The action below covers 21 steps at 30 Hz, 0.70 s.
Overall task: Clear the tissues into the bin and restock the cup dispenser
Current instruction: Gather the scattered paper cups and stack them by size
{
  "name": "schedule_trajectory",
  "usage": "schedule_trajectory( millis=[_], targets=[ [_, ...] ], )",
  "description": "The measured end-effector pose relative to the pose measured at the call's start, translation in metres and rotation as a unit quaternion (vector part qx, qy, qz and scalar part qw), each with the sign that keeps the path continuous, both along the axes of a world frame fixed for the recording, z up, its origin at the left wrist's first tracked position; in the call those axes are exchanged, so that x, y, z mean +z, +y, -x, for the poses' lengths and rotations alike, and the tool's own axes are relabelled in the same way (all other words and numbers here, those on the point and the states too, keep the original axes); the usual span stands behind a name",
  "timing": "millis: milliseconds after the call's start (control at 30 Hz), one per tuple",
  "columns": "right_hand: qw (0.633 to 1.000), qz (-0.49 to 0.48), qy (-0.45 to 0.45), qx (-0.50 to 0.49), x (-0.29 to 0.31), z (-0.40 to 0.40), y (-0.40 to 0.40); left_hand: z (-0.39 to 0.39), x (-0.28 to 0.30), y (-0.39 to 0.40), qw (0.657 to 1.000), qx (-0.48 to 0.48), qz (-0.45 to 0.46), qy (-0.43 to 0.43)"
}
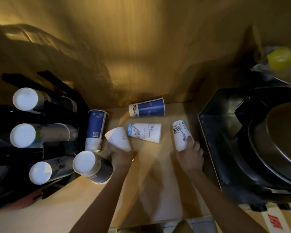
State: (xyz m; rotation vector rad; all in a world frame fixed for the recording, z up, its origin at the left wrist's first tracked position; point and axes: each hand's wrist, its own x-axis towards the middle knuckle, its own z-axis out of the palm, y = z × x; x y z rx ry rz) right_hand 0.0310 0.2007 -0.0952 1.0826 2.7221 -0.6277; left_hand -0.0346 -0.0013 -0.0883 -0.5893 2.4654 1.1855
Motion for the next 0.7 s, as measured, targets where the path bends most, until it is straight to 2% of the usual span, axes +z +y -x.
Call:
schedule_trajectory(
  millis=[133, 267, 367, 500, 700],
  targets=[
    [0.994, 0.094, 0.021, -0.053, 0.006, 0.004, 0.008, -0.009, 0.002, -0.011, 0.995, 0.007, -0.015, 0.100],
    [0.985, 0.147, 0.042, -0.085, 0.006, 0.000, 0.014, -0.010, 0.006, -0.011, 0.990, 0.001, -0.036, 0.137],
    [0.976, 0.167, 0.091, -0.108, 0.012, 0.000, 0.012, -0.011, 0.009, -0.006, 0.991, -0.030, -0.052, 0.119],
    [0.951, 0.169, 0.222, -0.133, 0.041, 0.008, 0.010, -0.016, 0.004, -0.001, 0.992, -0.052, -0.078, 0.080],
    [0.922, 0.153, 0.348, -0.067, 0.109, 0.008, -0.007, -0.025, -0.012, -0.001, 0.991, -0.077, -0.096, 0.060]
  ],
)
